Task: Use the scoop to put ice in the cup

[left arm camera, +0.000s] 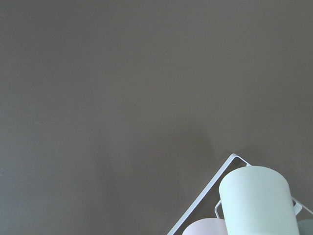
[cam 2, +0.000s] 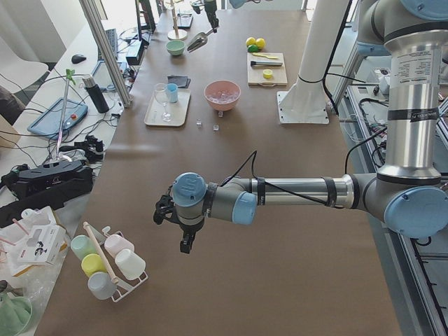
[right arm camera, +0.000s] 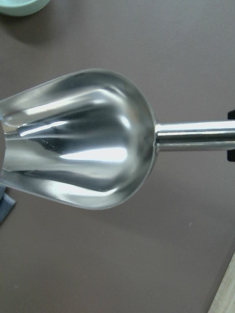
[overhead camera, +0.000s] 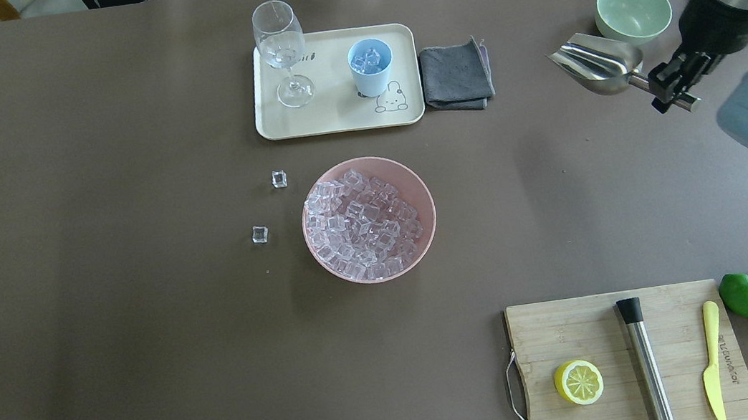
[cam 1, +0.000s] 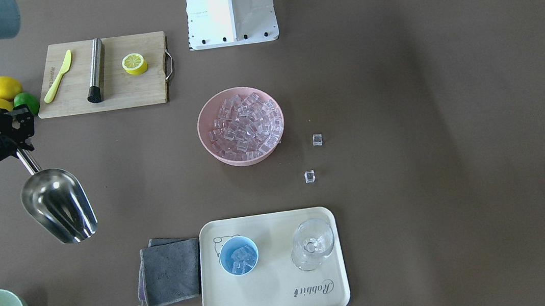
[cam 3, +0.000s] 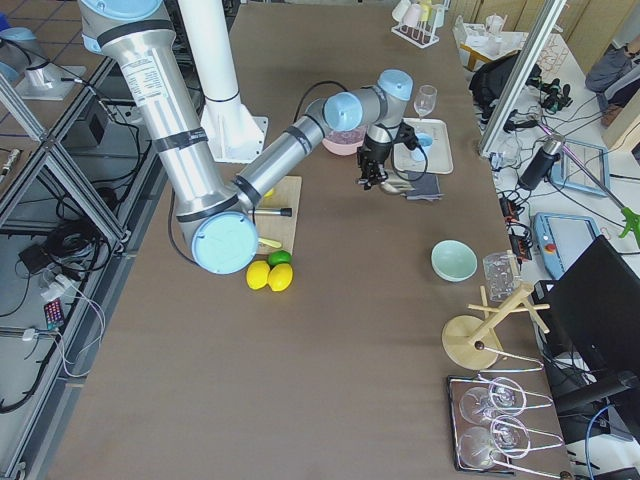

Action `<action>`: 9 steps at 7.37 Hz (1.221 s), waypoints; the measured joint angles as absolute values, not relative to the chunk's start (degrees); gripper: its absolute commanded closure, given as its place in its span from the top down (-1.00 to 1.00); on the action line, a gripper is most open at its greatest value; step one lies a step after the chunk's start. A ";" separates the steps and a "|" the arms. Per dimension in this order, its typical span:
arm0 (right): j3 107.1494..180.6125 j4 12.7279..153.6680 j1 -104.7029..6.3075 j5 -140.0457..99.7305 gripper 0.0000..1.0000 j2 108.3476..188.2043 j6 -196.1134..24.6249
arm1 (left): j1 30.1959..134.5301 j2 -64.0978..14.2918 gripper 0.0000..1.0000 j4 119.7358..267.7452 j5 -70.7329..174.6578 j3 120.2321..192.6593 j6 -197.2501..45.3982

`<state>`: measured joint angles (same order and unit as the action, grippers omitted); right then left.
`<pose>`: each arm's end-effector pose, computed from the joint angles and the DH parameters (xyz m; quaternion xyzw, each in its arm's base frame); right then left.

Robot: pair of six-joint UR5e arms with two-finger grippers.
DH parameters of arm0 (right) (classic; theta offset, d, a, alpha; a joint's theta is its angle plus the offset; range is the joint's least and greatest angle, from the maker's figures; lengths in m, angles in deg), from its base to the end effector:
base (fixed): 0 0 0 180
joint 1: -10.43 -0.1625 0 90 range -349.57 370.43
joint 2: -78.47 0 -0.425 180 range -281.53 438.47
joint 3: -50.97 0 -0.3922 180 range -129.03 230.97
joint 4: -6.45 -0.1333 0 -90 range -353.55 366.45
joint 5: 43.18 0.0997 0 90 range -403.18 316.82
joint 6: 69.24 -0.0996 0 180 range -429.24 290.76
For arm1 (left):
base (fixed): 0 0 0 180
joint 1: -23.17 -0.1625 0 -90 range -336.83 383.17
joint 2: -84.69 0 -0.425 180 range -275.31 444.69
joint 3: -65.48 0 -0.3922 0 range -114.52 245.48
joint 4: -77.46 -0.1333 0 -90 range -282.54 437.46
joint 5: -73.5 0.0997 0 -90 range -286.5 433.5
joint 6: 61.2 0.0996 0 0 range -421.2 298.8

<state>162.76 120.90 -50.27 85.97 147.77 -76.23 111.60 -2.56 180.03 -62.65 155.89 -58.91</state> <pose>-0.2117 -0.5212 0.3377 0.0373 -0.3604 -0.2316 0.9028 -0.0482 -0.4834 0.6532 0.0845 0.3899 0.0658 0.9146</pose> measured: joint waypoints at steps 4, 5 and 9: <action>168.47 88.54 -51.65 86.40 -1.00 178.22 -101.45 | 111.59 -3.23 0.99 180.11 -62.60 154.80 -58.91; 166.52 83.14 -52.20 85.89 -1.00 181.55 -102.55 | 111.56 -3.26 0.99 180.11 -62.58 154.73 -58.91; 155.74 66.07 -54.40 84.95 -1.00 187.50 -103.38 | 111.17 -3.60 0.99 180.12 -62.56 154.54 -58.91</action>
<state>155.74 66.07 -54.40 84.95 187.50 -103.38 111.17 -3.60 180.12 -62.56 154.54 -58.91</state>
